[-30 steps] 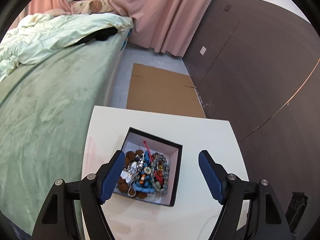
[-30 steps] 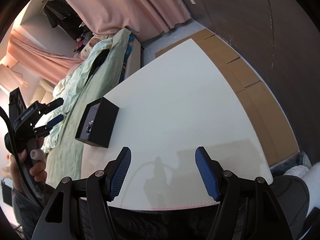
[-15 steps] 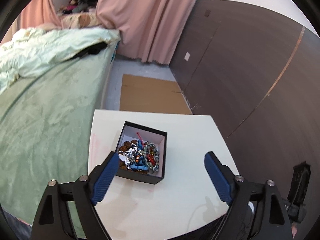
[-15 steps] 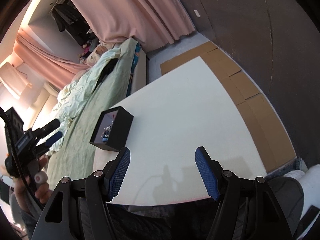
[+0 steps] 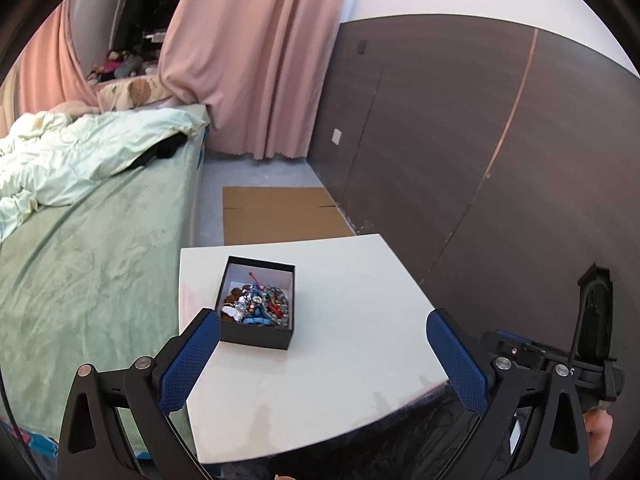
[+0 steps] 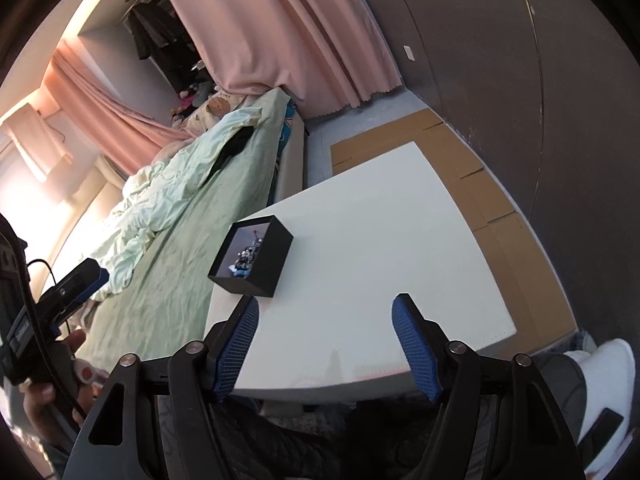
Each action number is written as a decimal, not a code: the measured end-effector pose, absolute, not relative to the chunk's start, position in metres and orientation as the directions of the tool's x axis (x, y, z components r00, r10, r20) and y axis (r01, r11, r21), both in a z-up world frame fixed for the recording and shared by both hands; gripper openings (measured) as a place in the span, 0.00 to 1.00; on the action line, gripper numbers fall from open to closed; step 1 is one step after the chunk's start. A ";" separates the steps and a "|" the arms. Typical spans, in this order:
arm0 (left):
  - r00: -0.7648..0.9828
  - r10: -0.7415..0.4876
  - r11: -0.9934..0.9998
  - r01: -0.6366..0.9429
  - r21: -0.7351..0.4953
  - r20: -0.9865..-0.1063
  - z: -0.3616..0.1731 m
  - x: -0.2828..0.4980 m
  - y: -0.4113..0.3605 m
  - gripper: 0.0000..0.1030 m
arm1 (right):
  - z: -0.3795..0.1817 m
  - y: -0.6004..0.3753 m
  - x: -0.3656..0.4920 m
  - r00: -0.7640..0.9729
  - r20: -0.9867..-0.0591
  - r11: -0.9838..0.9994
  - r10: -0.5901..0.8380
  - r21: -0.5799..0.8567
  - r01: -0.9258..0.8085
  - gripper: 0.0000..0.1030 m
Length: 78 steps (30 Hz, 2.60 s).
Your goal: Organize jewelry
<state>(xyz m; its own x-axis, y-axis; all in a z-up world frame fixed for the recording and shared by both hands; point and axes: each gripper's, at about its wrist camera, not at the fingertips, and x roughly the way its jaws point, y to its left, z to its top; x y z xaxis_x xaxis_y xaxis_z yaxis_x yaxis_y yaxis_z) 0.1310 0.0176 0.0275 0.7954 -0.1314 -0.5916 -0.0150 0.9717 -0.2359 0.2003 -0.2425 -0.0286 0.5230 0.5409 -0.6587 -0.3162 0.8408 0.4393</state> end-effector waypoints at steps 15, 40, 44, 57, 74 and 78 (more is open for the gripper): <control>0.848 -0.143 0.979 0.045 -0.201 -0.510 0.052 0.058 -0.014 1.00 | 0.007 -0.243 0.140 0.598 -0.650 0.883 0.470 0.346 -0.317 1.00; 0.809 -0.115 0.983 0.010 -0.181 -0.577 0.037 0.029 -0.019 1.00 | 0.013 -0.247 0.105 0.597 -0.621 0.861 0.507 0.334 -0.384 1.00; 0.810 -0.114 0.983 0.009 -0.183 -0.576 0.037 0.026 -0.019 1.00 | 0.013 -0.248 0.102 0.605 -0.610 0.858 0.512 0.334 -0.390 1.00; 0.817 -0.102 0.987 0.011 -0.161 -0.568 0.037 0.020 -0.024 1.00 | 0.014 -0.248 0.101 0.617 -0.592 0.854 0.519 0.334 -0.398 1.00; 0.818 -0.068 0.990 -0.017 -0.142 -0.571 0.035 0.019 -0.026 1.00 | 0.014 -0.248 0.102 0.622 -0.590 0.857 0.514 0.338 -0.389 1.00; 0.815 -0.063 0.990 -0.022 -0.140 -0.575 0.034 0.018 -0.026 1.00 | 0.014 -0.249 0.101 0.628 -0.591 0.862 0.507 0.338 -0.378 1.00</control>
<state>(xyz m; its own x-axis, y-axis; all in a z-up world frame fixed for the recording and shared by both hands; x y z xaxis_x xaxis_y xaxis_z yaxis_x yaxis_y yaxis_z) 0.0184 -0.0257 0.0345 0.8154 -0.0635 -0.5754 -0.0220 0.9899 -0.1404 0.1013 -0.2493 0.0142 0.6280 0.5068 -0.5906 -0.3782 0.8620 0.3376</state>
